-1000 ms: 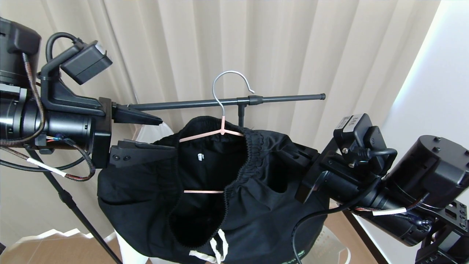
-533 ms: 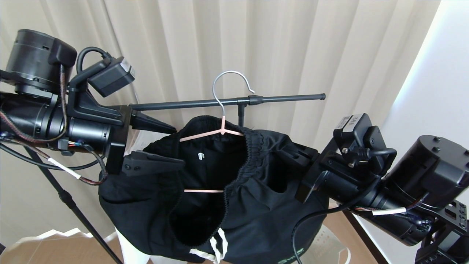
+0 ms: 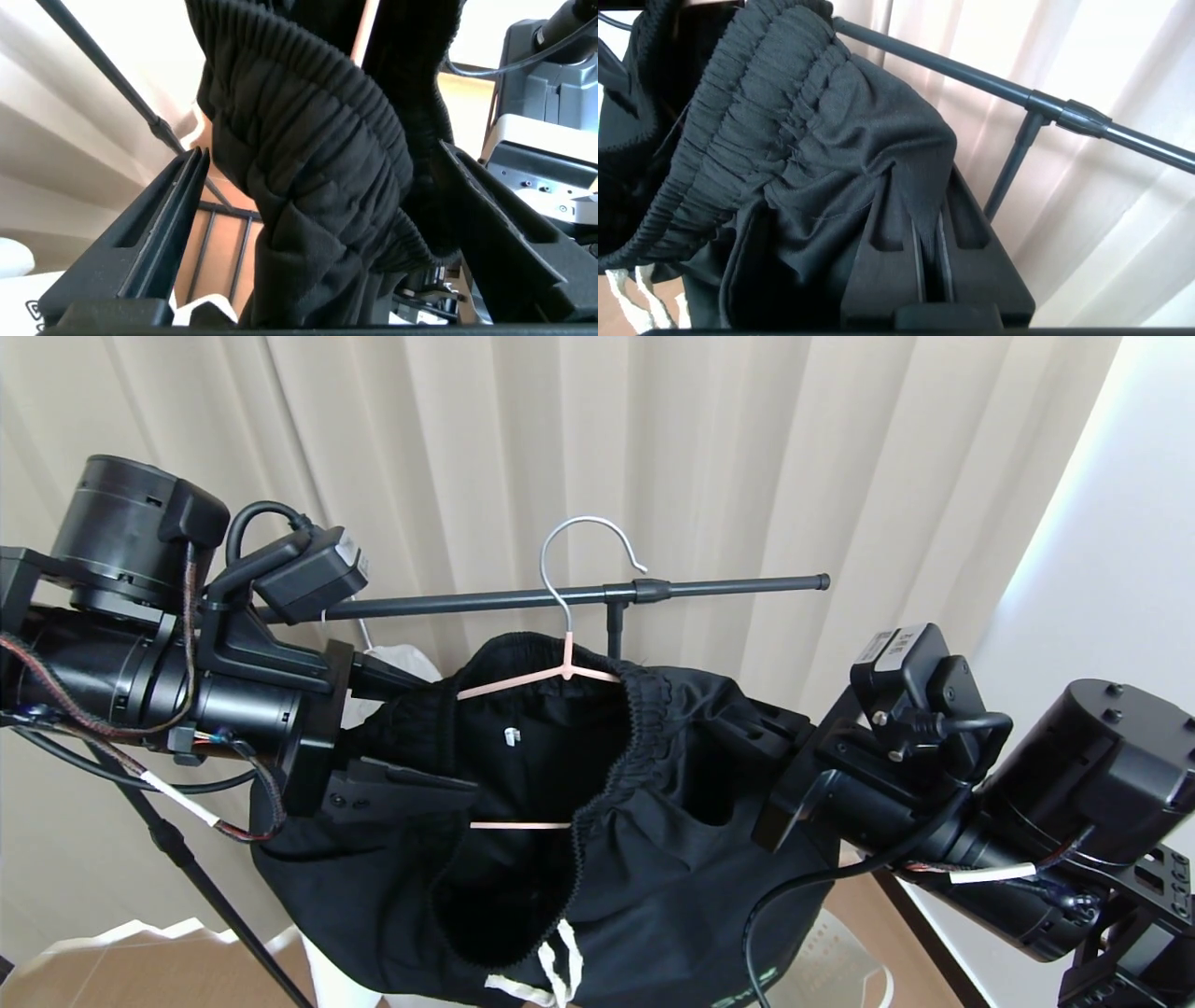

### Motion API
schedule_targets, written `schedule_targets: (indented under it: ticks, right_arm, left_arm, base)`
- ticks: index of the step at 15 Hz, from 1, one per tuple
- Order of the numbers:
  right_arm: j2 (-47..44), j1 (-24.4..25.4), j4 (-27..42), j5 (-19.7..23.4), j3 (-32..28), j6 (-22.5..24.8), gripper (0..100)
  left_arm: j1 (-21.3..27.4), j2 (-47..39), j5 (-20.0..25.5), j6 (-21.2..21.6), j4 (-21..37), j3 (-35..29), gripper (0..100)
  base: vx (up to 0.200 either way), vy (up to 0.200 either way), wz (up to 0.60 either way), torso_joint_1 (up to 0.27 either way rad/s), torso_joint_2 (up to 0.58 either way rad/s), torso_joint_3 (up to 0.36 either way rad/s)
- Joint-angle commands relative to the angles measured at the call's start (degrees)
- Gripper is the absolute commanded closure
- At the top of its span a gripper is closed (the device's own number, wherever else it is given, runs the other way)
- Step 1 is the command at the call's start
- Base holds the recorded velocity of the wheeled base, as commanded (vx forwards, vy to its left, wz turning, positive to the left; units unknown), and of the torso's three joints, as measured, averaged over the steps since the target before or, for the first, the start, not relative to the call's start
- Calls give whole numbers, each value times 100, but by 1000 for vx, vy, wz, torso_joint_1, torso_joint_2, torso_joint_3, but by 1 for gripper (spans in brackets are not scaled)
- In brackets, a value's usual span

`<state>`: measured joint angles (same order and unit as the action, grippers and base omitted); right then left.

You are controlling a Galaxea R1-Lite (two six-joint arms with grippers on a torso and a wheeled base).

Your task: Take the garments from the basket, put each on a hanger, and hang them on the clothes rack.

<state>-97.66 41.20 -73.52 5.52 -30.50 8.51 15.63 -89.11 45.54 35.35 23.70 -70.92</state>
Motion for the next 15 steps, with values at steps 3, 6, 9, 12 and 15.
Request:
schedule_targets:
  ticks: [3, 6, 9, 12, 15]
  right_arm:
    - [28, 2, -4, 1, -9, 2, 100]
    - [54, 2, -4, 1, -9, 2, 100]
    - [80, 2, -4, 1, -26, 2, 100]
    - [107, 2, -4, 1, -17, 2, 100]
    - [115, 2, -4, -34, -17, 10, 100]
  left_arm:
    - [46, 8, -2, -11, -6, 44, 0]
    - [81, 17, -2, -20, -6, 44, 0]
    - [90, 26, -10, -37, 3, 96, 100]
    - [98, 87, -19, -64, -6, 132, 100]
    - [90, 210, -37, -64, -6, 123, 100]
  base:
    - [0, 0, 0, 0, 0, 0]
    - [0, 0, 0, 0, 0, 0]
    - [0, 0, 0, 0, 0, 0]
    - [0, 0, 0, 0, 0, 0]
    - [0, 0, 0, 0, 0, 0]
